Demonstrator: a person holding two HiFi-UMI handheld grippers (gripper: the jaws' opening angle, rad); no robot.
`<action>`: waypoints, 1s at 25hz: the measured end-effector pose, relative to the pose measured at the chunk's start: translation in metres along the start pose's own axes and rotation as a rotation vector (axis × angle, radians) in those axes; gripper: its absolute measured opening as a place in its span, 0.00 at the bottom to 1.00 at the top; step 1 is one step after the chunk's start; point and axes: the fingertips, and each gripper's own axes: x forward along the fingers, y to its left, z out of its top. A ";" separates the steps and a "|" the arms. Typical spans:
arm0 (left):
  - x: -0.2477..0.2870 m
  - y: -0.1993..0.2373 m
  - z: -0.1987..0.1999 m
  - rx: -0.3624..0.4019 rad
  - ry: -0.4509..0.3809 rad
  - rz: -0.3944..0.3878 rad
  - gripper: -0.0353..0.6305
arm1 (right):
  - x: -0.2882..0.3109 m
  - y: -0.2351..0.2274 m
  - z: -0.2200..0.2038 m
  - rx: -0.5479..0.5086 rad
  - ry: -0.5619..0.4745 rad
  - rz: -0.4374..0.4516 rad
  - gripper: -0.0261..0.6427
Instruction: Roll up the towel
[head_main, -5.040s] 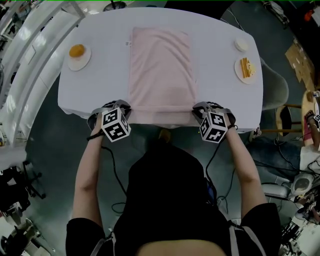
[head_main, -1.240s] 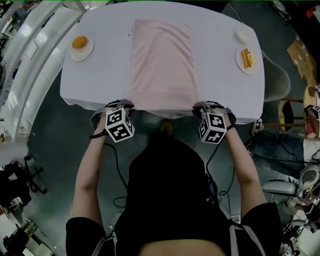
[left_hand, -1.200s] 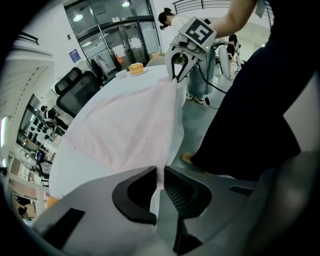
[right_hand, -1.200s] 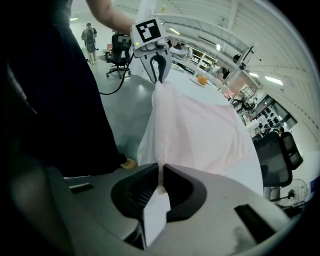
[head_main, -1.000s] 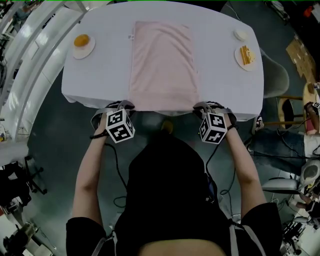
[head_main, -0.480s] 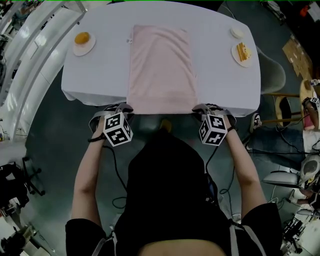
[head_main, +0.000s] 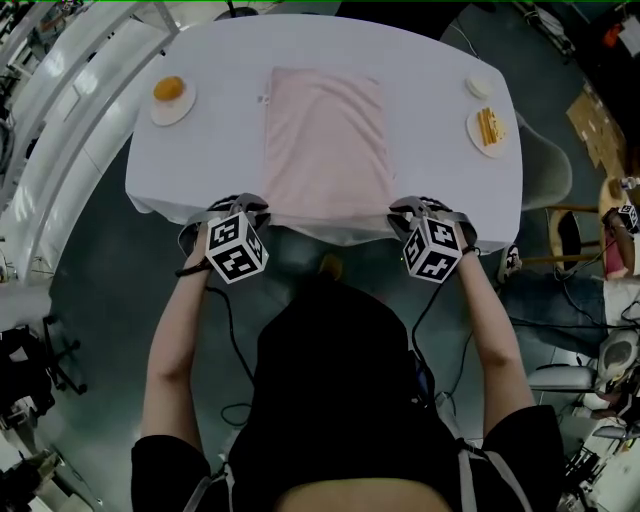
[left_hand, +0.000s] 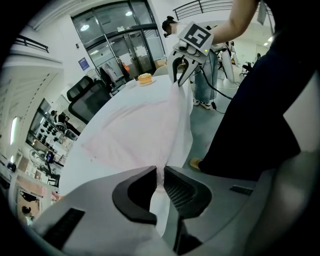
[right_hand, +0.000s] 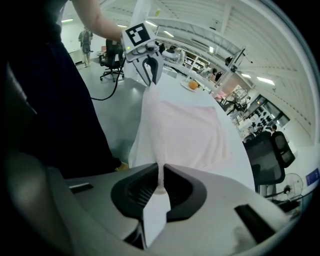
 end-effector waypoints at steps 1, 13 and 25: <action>0.002 0.006 0.001 -0.004 0.001 0.004 0.12 | 0.002 -0.006 0.000 0.000 0.003 0.000 0.09; 0.049 0.061 0.001 -0.038 0.043 -0.035 0.12 | 0.047 -0.065 -0.010 -0.005 0.019 0.053 0.09; 0.089 0.078 -0.003 -0.055 0.086 -0.098 0.12 | 0.088 -0.082 -0.026 0.016 0.037 0.118 0.09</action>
